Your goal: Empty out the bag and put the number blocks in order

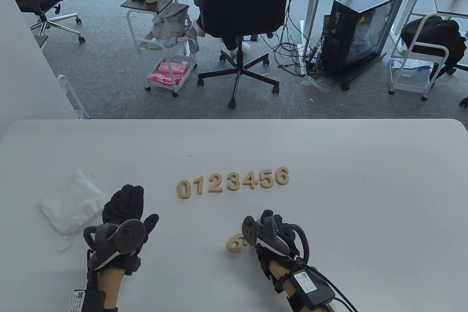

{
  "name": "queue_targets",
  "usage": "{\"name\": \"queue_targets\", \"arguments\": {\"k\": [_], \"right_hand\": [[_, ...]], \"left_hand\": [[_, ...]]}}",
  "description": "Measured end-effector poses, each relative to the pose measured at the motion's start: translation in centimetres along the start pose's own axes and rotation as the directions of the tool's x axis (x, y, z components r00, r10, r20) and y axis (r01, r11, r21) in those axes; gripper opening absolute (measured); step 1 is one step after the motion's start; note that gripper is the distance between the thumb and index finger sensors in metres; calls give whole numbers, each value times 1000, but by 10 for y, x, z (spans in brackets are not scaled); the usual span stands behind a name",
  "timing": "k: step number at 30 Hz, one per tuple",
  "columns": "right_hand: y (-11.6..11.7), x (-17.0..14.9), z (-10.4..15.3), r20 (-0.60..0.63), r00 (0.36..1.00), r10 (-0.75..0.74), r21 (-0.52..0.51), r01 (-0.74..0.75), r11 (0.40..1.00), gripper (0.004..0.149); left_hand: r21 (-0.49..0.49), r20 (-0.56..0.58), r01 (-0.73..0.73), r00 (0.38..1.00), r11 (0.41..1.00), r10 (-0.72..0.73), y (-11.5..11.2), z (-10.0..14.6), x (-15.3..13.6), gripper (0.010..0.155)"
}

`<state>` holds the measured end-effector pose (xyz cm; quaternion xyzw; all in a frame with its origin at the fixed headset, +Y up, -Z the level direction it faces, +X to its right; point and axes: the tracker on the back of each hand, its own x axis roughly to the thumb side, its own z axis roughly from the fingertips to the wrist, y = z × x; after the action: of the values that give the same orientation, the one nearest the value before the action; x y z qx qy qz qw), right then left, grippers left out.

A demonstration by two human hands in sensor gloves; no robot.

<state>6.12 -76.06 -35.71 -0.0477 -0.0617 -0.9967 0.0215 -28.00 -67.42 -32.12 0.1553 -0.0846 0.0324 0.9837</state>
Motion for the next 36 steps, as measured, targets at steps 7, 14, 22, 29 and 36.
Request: {"name": "queue_targets", "arguments": {"k": [7,14,22,29,36], "right_hand": [[-9,-41,-6,-78,973,-219,-29,218,976,77],[-15,-80,-9,-109,925,-363,-114,351,929,76],[-30,-129,-26,-74,955,-287,-183,270,945,74],[-28,-149,-68,-81,987,-142,-91,135,987,73],[-31,-144,-113,-95,993,-71,-3,71,997,71]], "left_hand": [[6,-1,-1,1000,1000,1,0,0,-1,83],[8,-3,-2,1000,1000,2,1,0,-2,83],[12,-6,3,1000,1000,-3,1,0,-2,83],[15,-20,12,1000,1000,-12,2,1,-5,83],[9,-31,25,999,1000,-24,2,1,-7,83]]}}
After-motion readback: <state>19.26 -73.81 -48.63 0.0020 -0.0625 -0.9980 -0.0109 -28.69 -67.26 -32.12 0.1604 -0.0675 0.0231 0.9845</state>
